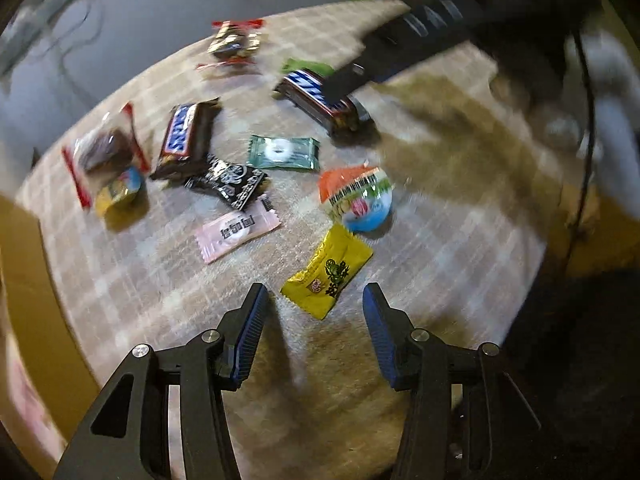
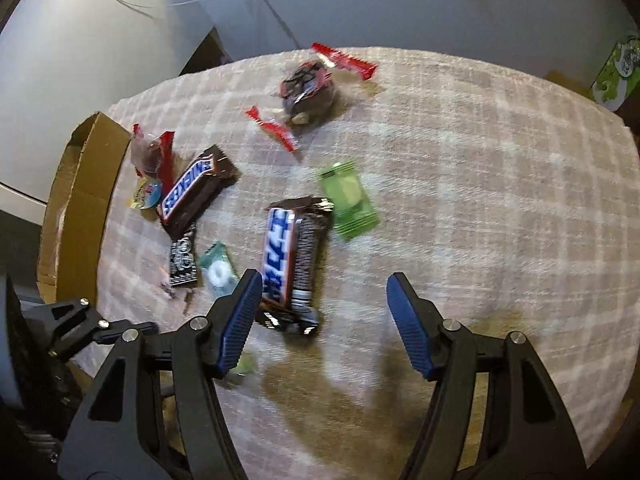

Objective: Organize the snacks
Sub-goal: 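Grasp the Snickers bar with the right tool while the left tool grasps the yellow candy packet, then lift the Snickers bar with the right tool while the left tool lifts the yellow packet, then drop the Snickers bar and yellow packet into the box with both tools, then grasp the round candy with the right tool while the left tool grasps the brown wrapped snack, then carry the round candy and brown snack toward the box with both tools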

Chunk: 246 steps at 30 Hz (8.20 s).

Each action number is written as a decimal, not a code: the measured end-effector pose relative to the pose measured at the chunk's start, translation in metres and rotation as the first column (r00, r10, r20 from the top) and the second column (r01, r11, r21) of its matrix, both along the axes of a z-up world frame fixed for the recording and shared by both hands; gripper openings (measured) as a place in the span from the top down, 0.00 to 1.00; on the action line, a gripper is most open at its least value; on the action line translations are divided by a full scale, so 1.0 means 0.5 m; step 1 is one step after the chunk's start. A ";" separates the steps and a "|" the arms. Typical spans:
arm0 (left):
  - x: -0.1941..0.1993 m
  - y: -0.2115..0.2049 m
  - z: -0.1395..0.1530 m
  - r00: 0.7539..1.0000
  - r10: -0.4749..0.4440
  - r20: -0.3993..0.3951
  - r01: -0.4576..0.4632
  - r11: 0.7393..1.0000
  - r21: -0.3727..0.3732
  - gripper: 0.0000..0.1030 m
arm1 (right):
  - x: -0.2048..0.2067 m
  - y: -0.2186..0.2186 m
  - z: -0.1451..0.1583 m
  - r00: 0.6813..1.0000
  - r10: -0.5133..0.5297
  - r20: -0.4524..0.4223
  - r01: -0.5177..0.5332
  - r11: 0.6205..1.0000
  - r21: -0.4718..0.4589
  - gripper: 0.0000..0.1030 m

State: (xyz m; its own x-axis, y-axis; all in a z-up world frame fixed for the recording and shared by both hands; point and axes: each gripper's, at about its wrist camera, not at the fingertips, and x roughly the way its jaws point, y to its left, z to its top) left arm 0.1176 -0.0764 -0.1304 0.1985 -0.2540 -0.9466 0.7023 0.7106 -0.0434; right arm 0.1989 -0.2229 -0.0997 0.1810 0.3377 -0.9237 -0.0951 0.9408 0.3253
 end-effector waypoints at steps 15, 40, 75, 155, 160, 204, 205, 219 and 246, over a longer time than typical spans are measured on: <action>0.042 -0.011 0.000 0.991 0.137 -0.010 -0.137 0.990 -0.042 0.67 | 0.041 0.091 -0.021 0.995 0.103 0.005 -0.101 0.985 -0.138 0.38; 0.035 0.036 0.008 0.942 0.329 -0.065 -0.332 0.942 -0.054 0.45 | 0.023 0.078 -0.018 0.994 0.105 0.018 -0.102 0.985 -0.139 0.65; 0.027 0.055 0.008 0.949 0.306 0.075 -0.307 0.952 0.002 0.81 | 0.031 0.081 -0.021 0.994 0.106 0.010 -0.103 0.981 -0.163 0.71; 0.069 0.493 0.192 0.539 0.818 0.201 -0.821 0.564 -0.089 0.73 | 0.105 0.653 0.177 0.820 0.526 0.227 -0.529 0.847 -0.050 0.54; 0.062 0.491 0.202 0.527 0.824 0.206 -0.826 0.554 -0.101 0.65 | 0.103 0.634 0.186 0.827 0.510 0.238 -0.512 0.857 -0.057 0.52; 0.299 0.215 0.054 0.652 0.735 -0.185 -0.758 0.632 -0.161 0.39 | -0.071 0.170 -0.007 0.980 0.198 -0.024 -0.199 0.979 -0.032 0.31; 0.303 0.210 0.045 0.650 0.736 -0.189 -0.760 0.632 -0.154 0.39 | -0.073 0.173 -0.011 0.978 0.205 -0.024 -0.206 0.978 -0.040 0.31; 0.339 0.175 0.017 0.654 0.734 -0.182 -0.756 0.625 -0.194 0.51 | -0.098 0.223 -0.017 0.963 0.269 0.016 -0.262 0.950 -0.171 0.61; 0.264 0.225 0.119 0.661 0.746 -0.084 -0.736 0.622 -0.268 0.56 | -0.045 0.119 0.101 0.984 0.149 0.101 -0.143 0.988 -0.064 0.80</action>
